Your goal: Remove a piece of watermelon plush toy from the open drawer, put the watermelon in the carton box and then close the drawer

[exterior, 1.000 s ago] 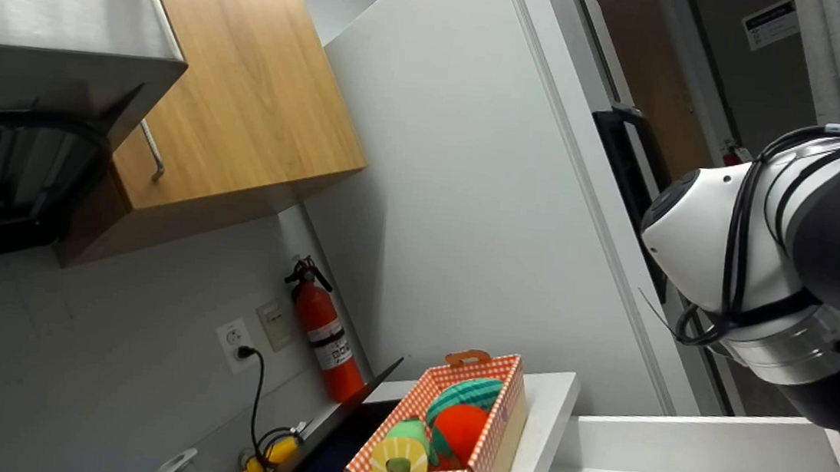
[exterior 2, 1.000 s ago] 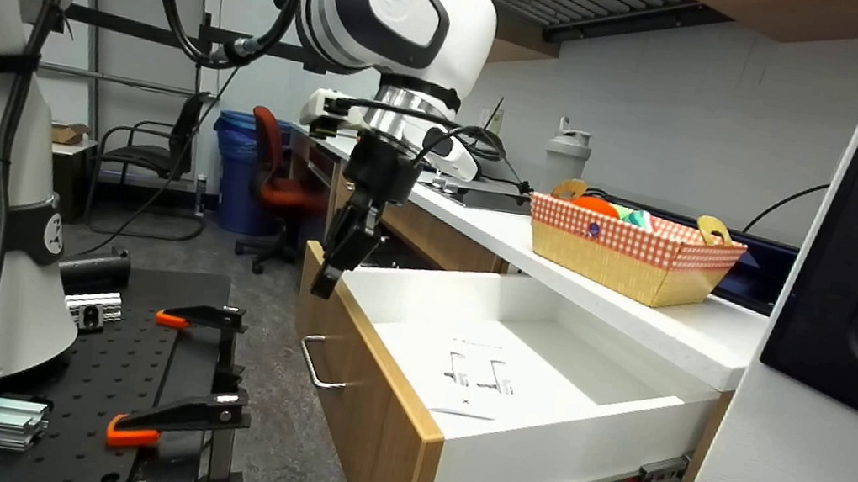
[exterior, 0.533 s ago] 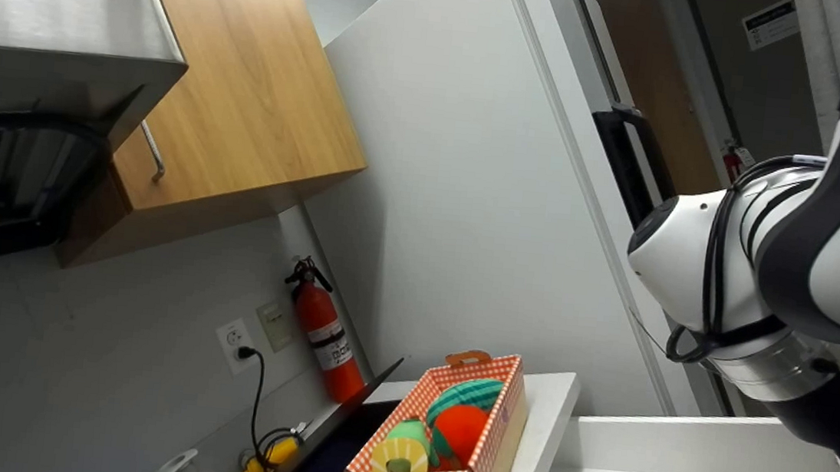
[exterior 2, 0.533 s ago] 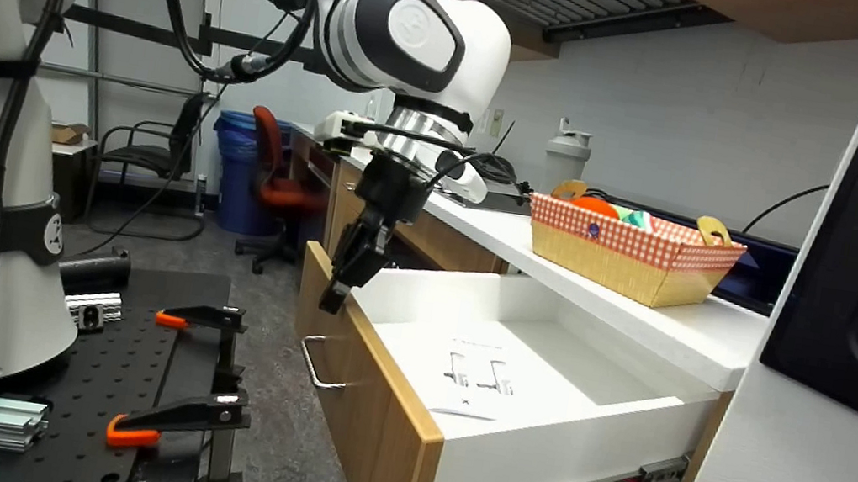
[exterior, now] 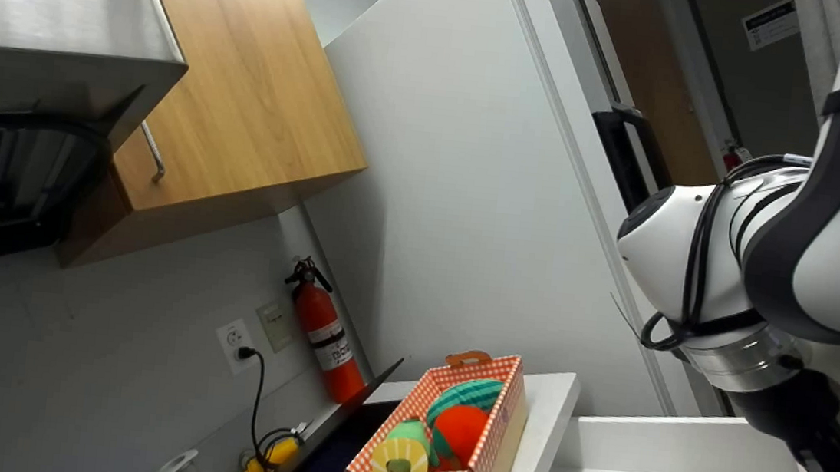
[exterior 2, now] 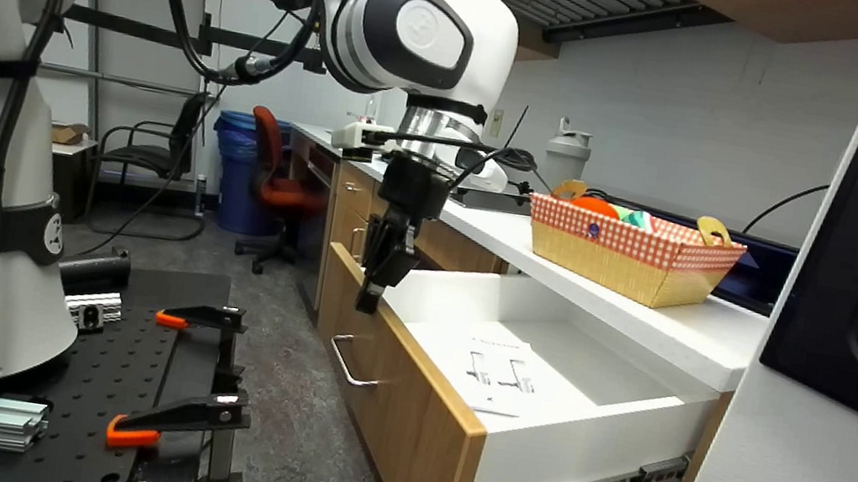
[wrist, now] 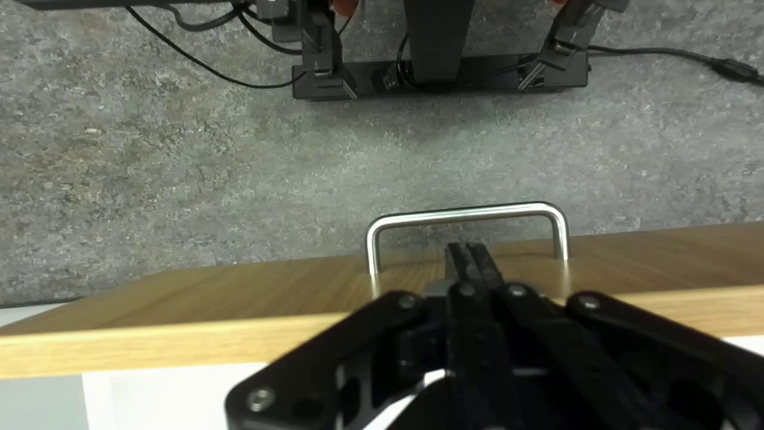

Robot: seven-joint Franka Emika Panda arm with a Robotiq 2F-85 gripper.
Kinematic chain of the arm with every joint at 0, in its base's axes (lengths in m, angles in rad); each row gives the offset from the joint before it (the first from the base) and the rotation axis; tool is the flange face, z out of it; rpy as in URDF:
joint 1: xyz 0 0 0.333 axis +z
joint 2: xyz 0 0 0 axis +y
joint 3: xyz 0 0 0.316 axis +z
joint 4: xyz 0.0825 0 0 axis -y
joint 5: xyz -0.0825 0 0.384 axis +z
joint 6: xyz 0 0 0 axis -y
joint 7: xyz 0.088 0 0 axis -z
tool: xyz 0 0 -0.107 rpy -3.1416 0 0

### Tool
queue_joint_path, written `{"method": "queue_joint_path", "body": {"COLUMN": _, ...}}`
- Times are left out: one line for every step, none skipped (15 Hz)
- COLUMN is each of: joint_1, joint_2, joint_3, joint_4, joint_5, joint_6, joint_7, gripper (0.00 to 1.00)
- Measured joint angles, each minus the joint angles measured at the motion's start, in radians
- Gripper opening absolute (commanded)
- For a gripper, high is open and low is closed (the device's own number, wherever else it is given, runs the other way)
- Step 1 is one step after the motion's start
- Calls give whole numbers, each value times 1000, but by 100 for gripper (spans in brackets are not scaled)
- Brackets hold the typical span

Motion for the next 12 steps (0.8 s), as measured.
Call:
{"method": "queue_joint_path", "body": {"joint_1": 0, "joint_2": 0, "joint_3": 0, "joint_4": 1, "joint_5": 0, "joint_6": 18, "joint_7": 0, "gripper": 0}}
{"method": "queue_joint_path", "body": {"joint_1": 0, "joint_2": 0, "joint_3": 0, "joint_4": 3, "joint_5": -1, "joint_6": 35, "joint_7": 0, "gripper": 0}}
{"method": "queue_joint_path", "body": {"joint_1": 0, "joint_2": 0, "joint_3": 0, "joint_4": 5, "joint_5": -1, "joint_6": 48, "joint_7": 0, "gripper": 0}}
{"method": "queue_joint_path", "body": {"joint_1": 0, "joint_2": 0, "joint_3": 0, "joint_4": 7, "joint_5": -2, "joint_6": 61, "joint_7": 0, "gripper": 0}}
{"method": "queue_joint_path", "body": {"joint_1": 0, "joint_2": 0, "joint_3": 0, "joint_4": 8, "joint_5": -3, "joint_6": 72, "joint_7": 0, "gripper": 0}}
{"method": "queue_joint_path", "body": {"joint_1": 0, "joint_2": 0, "joint_3": 0, "joint_4": 9, "joint_5": -6, "joint_6": 83, "joint_7": 0, "gripper": 0}}
{"method": "queue_joint_path", "body": {"joint_1": 0, "joint_2": 0, "joint_3": 0, "joint_4": 11, "joint_5": -11, "joint_6": 94, "joint_7": 0, "gripper": 0}}
{"method": "queue_joint_path", "body": {"joint_1": 0, "joint_2": 1, "joint_3": 0, "joint_4": 14, "joint_5": -15, "joint_6": 102, "joint_7": 0, "gripper": 0}}
{"method": "queue_joint_path", "body": {"joint_1": 0, "joint_2": 2, "joint_3": 0, "joint_4": 21, "joint_5": -16, "joint_6": 106, "joint_7": 0, "gripper": 0}}
{"method": "queue_joint_path", "body": {"joint_1": 0, "joint_2": 4, "joint_3": 0, "joint_4": 29, "joint_5": -21, "joint_6": 110, "joint_7": 0, "gripper": 0}}
{"method": "queue_joint_path", "body": {"joint_1": 0, "joint_2": 8, "joint_3": 0, "joint_4": 40, "joint_5": -26, "joint_6": 116, "joint_7": 0, "gripper": 0}}
{"method": "queue_joint_path", "body": {"joint_1": 0, "joint_2": 14, "joint_3": 0, "joint_4": 52, "joint_5": -34, "joint_6": 119, "joint_7": 1, "gripper": 0}}
